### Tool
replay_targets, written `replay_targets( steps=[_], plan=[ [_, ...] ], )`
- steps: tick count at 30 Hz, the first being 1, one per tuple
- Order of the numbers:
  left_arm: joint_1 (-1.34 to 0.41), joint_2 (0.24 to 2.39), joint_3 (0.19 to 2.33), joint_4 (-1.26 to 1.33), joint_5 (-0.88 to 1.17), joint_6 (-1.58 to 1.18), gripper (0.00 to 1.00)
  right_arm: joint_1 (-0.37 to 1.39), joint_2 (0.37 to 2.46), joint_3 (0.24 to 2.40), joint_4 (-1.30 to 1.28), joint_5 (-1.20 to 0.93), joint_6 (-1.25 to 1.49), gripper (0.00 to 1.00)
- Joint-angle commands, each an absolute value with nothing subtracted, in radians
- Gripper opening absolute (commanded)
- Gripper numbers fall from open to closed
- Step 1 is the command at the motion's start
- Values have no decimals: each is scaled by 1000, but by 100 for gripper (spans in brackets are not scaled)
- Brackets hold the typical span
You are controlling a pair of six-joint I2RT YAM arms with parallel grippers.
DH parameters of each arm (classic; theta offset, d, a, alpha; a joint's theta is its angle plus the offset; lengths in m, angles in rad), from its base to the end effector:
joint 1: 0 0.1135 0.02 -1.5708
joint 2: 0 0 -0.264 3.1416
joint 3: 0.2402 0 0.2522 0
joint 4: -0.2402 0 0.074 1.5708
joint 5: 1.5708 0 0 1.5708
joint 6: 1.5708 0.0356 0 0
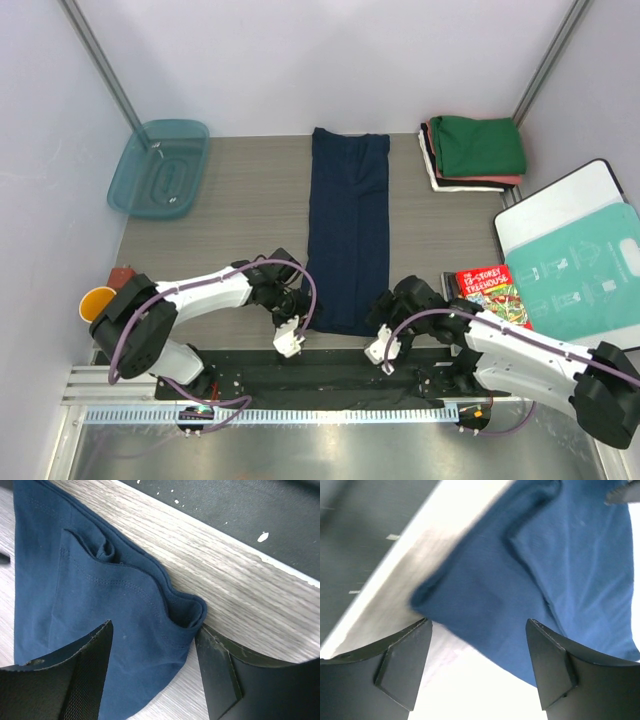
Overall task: Fold and stack the t-shirts
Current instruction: Fold the tshirt
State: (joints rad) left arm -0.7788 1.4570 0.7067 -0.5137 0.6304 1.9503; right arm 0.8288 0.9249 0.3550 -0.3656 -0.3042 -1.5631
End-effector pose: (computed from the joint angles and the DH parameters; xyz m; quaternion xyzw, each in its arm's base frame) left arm 0.1569 -0.1843 0.1547 0.9294 0.1460 -0.1750 0.2904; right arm 0.1028 0.1279 0.1558 -0.8911 0.2998 0.0235 0.3398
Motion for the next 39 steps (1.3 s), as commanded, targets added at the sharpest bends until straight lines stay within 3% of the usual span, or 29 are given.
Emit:
replay_targets(
  steps=[1,9,15,18,19,22,24,25,32,39],
  plan=[
    [-787,1436,676,-574,627,1919,68,844,864,365,-607,-402,-1577,84],
    [-792,1431,673,-575,634,1907,67,862,971,356,-474,-374,-1532,83],
    [-793,1437,673,-575,623,1898,55,902,1055,347,-358,-350,-1479,75],
    [-795,1445,678,-574,609,1872,31,931,1075,351,-337,-330,-1434,64],
    [-796,1447,680,-574,603,1861,1,940,1078,354,-336,-324,-1424,46],
    [-798,1443,684,-566,610,1790,0,963,1091,376,-351,-292,-1358,14],
    [-799,1431,684,-566,617,1749,0,965,1085,406,-367,-282,-1300,9],
    [-798,1425,686,-566,617,1729,0,965,1078,422,-402,-287,-1281,1],
    [-798,1335,759,-609,629,1451,0,988,1006,599,-609,-316,-1158,1],
    [-807,1080,756,-689,692,1316,0,999,986,761,-843,-396,-1080,1]
  ],
)
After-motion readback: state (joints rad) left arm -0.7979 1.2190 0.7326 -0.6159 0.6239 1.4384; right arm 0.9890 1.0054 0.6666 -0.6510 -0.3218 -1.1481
